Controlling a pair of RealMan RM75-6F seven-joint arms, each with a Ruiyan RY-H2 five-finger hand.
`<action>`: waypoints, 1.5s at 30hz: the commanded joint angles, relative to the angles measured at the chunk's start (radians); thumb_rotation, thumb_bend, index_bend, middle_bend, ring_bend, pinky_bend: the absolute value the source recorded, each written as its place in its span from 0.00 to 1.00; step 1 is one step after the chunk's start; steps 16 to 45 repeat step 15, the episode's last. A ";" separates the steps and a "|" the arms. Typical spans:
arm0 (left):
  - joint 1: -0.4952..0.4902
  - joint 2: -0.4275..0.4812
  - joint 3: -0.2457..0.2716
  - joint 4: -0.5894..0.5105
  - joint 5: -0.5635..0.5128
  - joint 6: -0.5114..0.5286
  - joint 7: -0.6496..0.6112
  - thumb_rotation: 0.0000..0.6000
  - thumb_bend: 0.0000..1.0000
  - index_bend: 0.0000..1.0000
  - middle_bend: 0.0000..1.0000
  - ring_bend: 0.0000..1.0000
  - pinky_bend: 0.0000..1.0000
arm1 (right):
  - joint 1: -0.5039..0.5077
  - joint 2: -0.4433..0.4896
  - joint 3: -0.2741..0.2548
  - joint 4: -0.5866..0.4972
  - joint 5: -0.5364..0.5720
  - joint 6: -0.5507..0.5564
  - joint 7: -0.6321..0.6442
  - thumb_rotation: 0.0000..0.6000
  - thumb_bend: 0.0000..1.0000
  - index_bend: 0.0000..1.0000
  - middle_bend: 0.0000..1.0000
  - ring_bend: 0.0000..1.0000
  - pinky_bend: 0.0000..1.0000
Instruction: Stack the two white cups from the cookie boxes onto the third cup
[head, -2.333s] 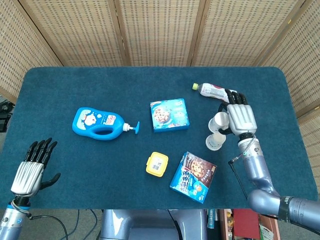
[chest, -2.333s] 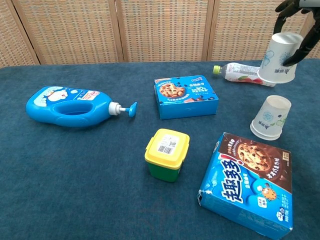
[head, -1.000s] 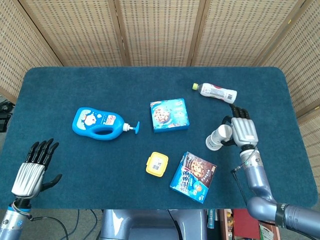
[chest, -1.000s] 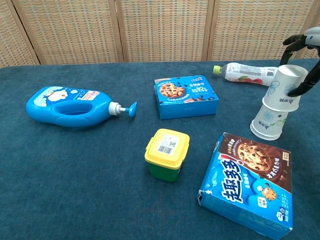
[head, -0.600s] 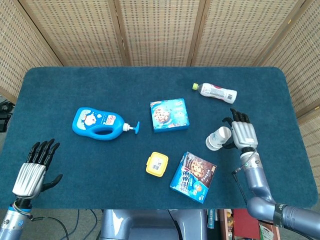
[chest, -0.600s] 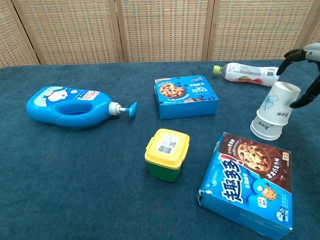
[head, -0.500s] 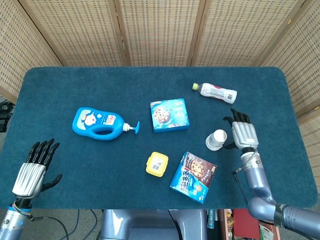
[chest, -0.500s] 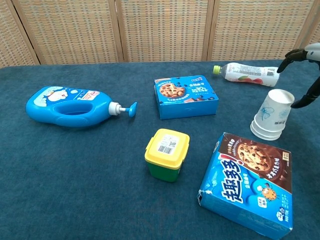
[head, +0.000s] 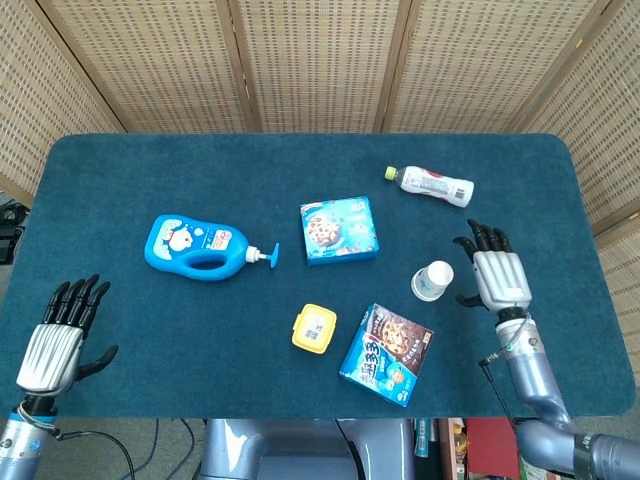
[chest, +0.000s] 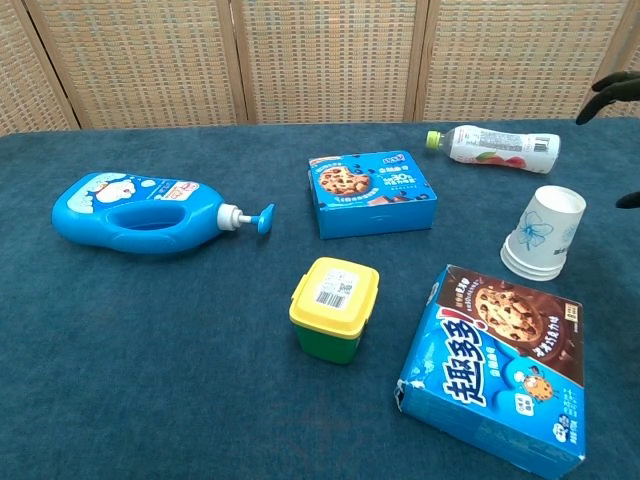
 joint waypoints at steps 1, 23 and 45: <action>-0.001 -0.004 -0.005 0.006 -0.010 -0.006 0.007 1.00 0.25 0.00 0.00 0.00 0.00 | -0.183 0.053 -0.157 0.008 -0.296 0.173 0.168 1.00 0.09 0.23 0.00 0.00 0.00; 0.005 -0.003 -0.010 0.004 -0.029 -0.004 0.024 1.00 0.25 0.00 0.00 0.00 0.00 | -0.348 0.015 -0.239 0.165 -0.476 0.316 0.234 1.00 0.07 0.02 0.00 0.00 0.00; 0.005 -0.003 -0.010 0.004 -0.029 -0.004 0.024 1.00 0.25 0.00 0.00 0.00 0.00 | -0.348 0.015 -0.239 0.165 -0.476 0.316 0.234 1.00 0.07 0.02 0.00 0.00 0.00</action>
